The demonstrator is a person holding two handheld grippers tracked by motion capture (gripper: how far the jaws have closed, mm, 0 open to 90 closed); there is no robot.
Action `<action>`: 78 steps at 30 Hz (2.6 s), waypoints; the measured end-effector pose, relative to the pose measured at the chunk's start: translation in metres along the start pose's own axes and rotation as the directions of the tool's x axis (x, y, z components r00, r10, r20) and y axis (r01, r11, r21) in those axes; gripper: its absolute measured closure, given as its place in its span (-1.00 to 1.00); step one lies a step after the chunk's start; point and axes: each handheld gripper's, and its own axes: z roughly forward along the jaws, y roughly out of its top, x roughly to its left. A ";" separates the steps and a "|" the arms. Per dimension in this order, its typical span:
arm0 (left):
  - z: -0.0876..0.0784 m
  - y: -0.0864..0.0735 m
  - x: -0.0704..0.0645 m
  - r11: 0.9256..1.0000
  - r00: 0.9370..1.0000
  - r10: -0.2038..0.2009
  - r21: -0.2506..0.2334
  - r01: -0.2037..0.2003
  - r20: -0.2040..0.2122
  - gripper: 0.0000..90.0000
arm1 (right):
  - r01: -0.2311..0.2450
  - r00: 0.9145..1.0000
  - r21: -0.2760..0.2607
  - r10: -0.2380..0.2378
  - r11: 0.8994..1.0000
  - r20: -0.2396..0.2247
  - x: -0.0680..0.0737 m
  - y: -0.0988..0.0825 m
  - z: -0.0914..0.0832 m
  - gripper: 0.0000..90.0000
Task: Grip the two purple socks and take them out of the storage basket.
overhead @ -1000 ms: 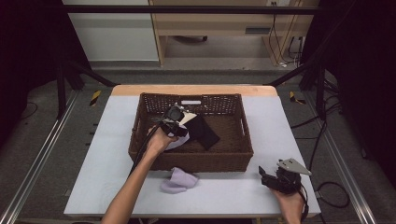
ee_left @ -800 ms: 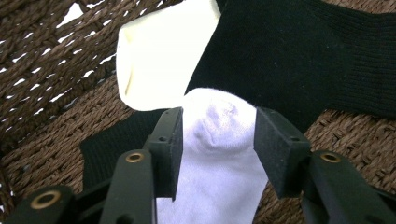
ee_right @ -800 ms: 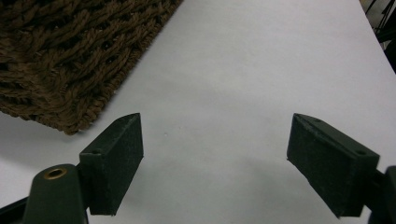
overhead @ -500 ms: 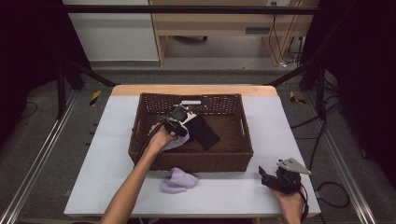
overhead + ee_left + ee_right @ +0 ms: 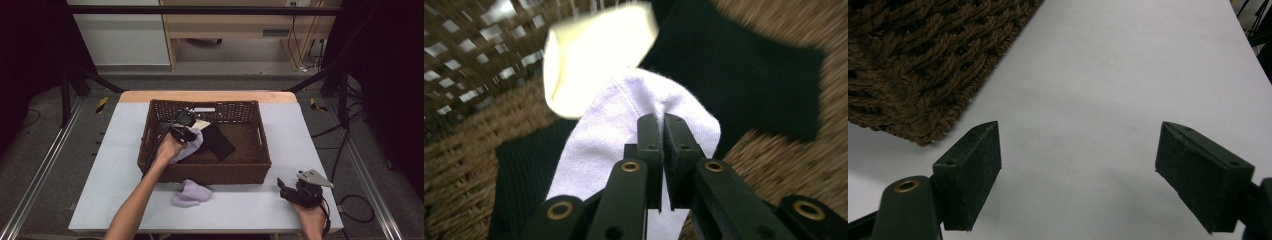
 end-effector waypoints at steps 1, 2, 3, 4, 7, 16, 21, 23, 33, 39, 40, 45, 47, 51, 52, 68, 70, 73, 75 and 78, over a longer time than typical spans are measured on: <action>-0.005 -0.002 -0.001 0.999 1.000 0.001 -0.038 -0.001 0.000 0.91 | -0.001 1.000 0.000 0.001 1.000 0.001 0.000 0.000 0.000 -0.59; -0.010 -0.003 -0.001 0.997 1.000 -0.003 -0.073 0.004 0.007 0.91 | 0.000 1.000 0.001 0.000 1.000 0.000 0.000 0.000 0.000 -0.59; -0.015 -0.005 -0.001 0.995 1.000 -0.009 -0.103 0.010 0.009 0.91 | 0.000 1.000 0.002 0.000 1.000 0.001 0.000 0.000 0.000 -0.59; -0.020 -0.006 -0.001 0.991 1.000 -0.012 -0.130 0.014 0.010 0.91 | 0.000 1.000 0.003 0.000 1.000 0.002 0.001 0.000 0.000 -0.59; -0.040 -0.008 0.001 0.973 0.999 -0.033 -0.230 0.034 0.009 0.91 | 0.001 1.000 0.003 -0.001 1.000 0.003 0.001 0.000 0.000 -0.59; -0.094 -0.015 -0.004 0.898 0.999 -0.031 -0.437 0.037 0.022 0.91 | -0.007 1.000 0.002 0.007 1.000 0.004 0.000 0.000 0.000 -0.59; -0.121 -0.021 -0.002 0.856 0.997 -0.045 -0.513 0.073 0.066 0.91 | -0.005 1.000 0.004 0.005 1.000 0.006 0.000 0.000 0.000 -0.58; -0.132 -0.024 -0.003 0.840 0.997 -0.043 -0.538 0.074 0.070 0.91 | -0.007 1.000 0.005 0.007 1.000 0.006 0.000 0.000 0.001 -0.58; -0.179 -0.034 -0.017 0.778 0.998 0.007 -0.628 0.036 0.065 0.91 | 0.001 1.000 0.006 -0.001 1.000 0.011 0.001 0.000 0.000 -0.58; -0.205 -0.041 -0.022 0.739 0.997 0.025 -0.674 0.028 0.069 0.91 | 0.000 1.000 0.007 0.000 1.000 0.012 0.001 0.000 0.000 -0.58; -0.210 -0.042 -0.023 0.735 0.997 0.032 -0.678 0.022 0.067 0.91 | 0.000 1.000 0.007 0.000 1.000 0.012 0.001 0.000 0.000 -0.58; -0.223 -0.052 -0.031 0.716 0.997 0.057 -0.698 -0.002 0.056 0.91 | 0.005 1.000 0.005 -0.005 1.000 0.012 0.001 0.000 0.000 -0.58; -0.227 -0.056 -0.033 0.713 0.996 0.066 -0.701 -0.002 0.063 0.91 | 0.005 1.000 0.004 -0.005 1.000 0.013 0.001 0.000 0.000 -0.58; -0.236 -0.064 -0.036 0.708 0.994 0.077 -0.706 -0.003 0.073 0.91 | 0.003 1.000 0.000 -0.003 1.000 0.016 0.001 0.000 0.000 -0.58; -0.238 -0.066 -0.037 0.707 0.994 0.077 -0.708 -0.002 0.074 0.91 | 0.003 1.000 0.001 -0.003 1.000 0.016 0.001 0.000 0.000 -0.58; -0.255 -0.123 -0.055 0.726 0.983 0.158 -0.686 -0.048 0.098 0.90 | 0.006 1.000 0.006 -0.006 1.000 0.017 0.002 0.000 0.000 -0.58; -0.249 -0.131 -0.058 0.739 0.981 0.162 -0.672 -0.049 0.107 0.91 | 0.008 1.000 0.005 -0.008 1.000 0.020 0.002 0.000 0.000 -0.58; -0.237 -0.143 -0.059 0.762 0.979 0.160 -0.646 -0.043 0.124 0.90 | 0.006 1.000 0.007 -0.006 1.000 0.020 0.002 0.000 0.000 -0.58; -0.229 -0.150 -0.059 0.776 0.979 0.148 -0.630 -0.029 0.137 0.91 | 0.007 1.000 0.009 -0.007 1.000 0.022 0.002 0.000 0.000 -0.59; -0.218 -0.157 -0.057 0.792 0.979 0.131 -0.611 -0.009 0.156 0.90 | 0.007 1.000 0.006 -0.008 1.000 0.023 0.002 0.000 0.000 -0.58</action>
